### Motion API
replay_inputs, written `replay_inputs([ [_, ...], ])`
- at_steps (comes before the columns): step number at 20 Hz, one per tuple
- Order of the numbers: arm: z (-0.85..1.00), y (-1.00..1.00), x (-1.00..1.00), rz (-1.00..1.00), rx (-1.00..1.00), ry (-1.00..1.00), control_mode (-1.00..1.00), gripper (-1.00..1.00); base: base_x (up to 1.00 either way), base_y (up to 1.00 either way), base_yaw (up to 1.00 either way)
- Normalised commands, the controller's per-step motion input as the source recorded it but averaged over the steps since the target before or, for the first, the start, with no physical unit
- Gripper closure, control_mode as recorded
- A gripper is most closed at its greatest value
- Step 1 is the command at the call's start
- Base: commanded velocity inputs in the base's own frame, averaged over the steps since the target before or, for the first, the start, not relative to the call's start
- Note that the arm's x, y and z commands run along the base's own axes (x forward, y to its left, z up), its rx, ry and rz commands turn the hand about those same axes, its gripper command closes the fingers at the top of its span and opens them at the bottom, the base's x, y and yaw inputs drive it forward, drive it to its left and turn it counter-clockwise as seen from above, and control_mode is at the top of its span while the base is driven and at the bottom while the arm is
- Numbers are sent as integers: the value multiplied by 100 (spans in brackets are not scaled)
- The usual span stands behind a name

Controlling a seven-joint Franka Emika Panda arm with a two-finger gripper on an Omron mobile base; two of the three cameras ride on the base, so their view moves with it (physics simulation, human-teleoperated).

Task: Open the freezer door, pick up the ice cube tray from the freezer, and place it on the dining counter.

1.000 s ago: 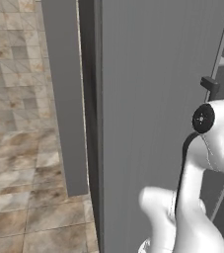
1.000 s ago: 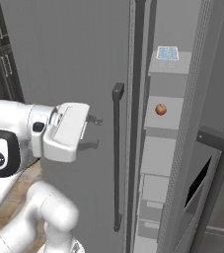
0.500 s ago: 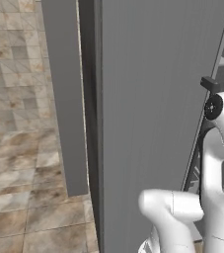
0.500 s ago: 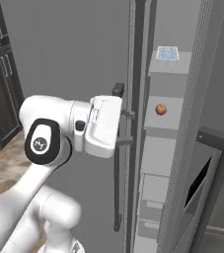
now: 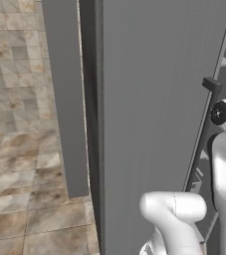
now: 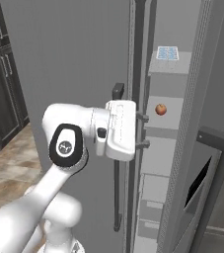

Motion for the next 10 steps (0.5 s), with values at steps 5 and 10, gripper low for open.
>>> replay_inputs([
  [5,-12,-33,30,0,0,0,-100,-100,0,0,0],
  [10,-9,-63,15,0,0,-1,-100,-100,0,0,0],
])
